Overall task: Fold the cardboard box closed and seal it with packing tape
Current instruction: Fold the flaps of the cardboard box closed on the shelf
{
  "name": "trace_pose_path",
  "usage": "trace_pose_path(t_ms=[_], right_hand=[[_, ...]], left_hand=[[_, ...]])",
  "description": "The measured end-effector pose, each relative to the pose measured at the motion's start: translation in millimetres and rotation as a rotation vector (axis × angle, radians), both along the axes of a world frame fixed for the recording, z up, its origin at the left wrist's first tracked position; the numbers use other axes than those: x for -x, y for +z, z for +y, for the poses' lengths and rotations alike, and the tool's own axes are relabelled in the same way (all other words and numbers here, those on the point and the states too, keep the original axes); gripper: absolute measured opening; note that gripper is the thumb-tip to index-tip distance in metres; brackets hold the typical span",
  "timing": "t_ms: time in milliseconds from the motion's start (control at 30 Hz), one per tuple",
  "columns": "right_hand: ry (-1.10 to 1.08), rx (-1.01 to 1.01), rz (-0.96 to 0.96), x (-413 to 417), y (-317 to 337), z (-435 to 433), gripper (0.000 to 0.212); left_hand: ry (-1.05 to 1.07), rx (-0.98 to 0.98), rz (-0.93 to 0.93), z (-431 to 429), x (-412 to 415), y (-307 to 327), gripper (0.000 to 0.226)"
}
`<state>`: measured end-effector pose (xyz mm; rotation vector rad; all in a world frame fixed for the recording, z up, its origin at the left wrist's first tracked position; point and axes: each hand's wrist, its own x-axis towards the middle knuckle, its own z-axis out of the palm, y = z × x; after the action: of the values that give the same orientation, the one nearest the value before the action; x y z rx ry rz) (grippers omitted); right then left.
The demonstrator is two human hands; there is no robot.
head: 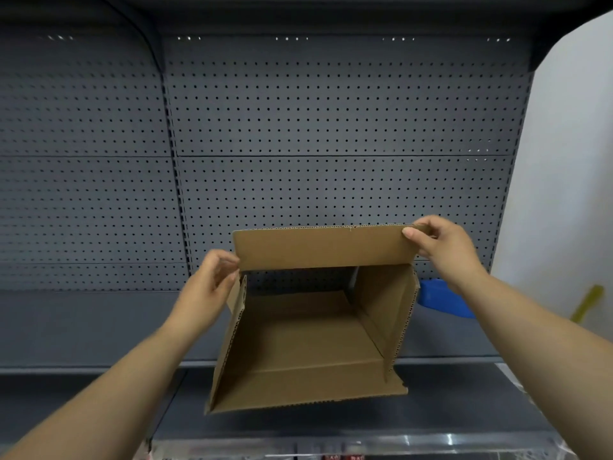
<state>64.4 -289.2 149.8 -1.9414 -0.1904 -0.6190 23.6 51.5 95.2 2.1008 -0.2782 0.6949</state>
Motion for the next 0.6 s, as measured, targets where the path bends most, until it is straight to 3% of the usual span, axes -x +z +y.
trace_pose_path(t_ms=[100,167,467,533,600], right_hand=[[0.059,-0.113,-0.012,-3,3,5,0.019],[0.066,-0.152,-0.052,-5,2,6,0.029],[0.089,0.135,-0.164,-15,6,20,0.026],[0.127,0.231,-0.102,-15,7,19,0.029],[0.252,0.305,0.022,-14,5,15,0.048]], left_hand=[[-0.052,-0.257,0.031,16,-13,-6,0.04],[-0.073,-0.32,0.043,24,-20,-7,0.046],[-0.039,-0.309,0.044,47,-53,-3,0.056],[-0.042,-0.265,0.039,49,-57,-3,0.055],[-0.052,-0.232,0.026,53,-61,-3,0.054]])
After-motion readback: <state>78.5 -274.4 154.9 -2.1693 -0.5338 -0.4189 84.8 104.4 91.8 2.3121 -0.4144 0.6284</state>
